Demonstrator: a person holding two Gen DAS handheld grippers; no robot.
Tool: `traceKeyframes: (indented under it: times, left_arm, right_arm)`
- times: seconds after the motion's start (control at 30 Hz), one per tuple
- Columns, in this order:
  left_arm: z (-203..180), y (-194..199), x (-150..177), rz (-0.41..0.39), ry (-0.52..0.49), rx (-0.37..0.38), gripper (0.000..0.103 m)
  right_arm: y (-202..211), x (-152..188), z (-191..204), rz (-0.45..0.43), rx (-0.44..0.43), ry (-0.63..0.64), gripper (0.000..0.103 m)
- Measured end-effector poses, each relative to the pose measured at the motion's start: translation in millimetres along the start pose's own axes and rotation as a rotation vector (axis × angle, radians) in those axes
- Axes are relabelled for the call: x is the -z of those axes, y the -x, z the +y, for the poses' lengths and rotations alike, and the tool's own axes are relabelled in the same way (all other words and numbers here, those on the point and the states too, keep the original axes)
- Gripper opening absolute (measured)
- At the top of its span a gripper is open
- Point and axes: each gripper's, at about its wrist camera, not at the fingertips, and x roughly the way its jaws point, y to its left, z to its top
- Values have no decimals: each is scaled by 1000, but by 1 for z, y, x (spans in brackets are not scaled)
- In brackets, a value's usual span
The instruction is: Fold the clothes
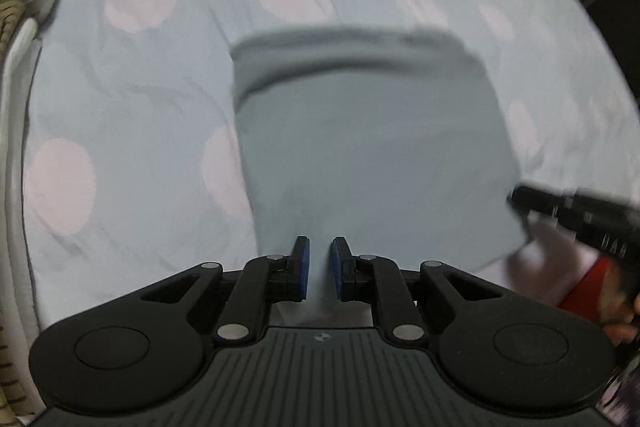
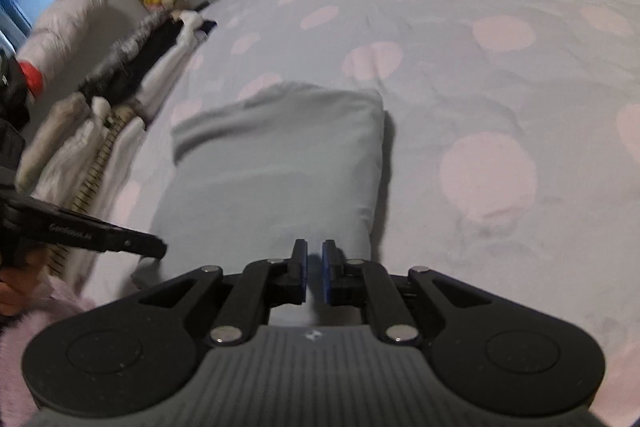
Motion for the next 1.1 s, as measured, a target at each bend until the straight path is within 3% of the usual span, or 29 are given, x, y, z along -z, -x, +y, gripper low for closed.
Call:
traceKeyframes:
  times: [0.37, 0.47, 0.6, 0.73, 0.83, 0.97, 1.1]
  left_arm:
    - [-20, -18, 6, 130, -172, -146, 16]
    - [-8, -25, 9, 171, -127, -168, 16]
    - [-2, -19, 8, 147, -99, -155, 17]
    - [7, 6, 10, 29, -45, -85, 17]
    - [24, 29, 11, -117, 62, -10, 20]
    - [46, 42, 7, -309, 230, 34, 46]
    - [53, 24, -6, -319, 260, 15, 50]
  right_arm:
    - [-15, 2, -3, 51, 14, -15, 9]
    - [-13, 3, -4, 50, 16, -16, 9]
    - [-11, 4, -5, 49, 15, -20, 9]
    - [-2, 4, -9, 26, 3, -49, 11]
    - [7, 2, -13, -31, -20, -83, 36]
    - [9, -3, -25, -90, -43, -158, 51]
    - [-2, -10, -41, -115, -69, -254, 53]
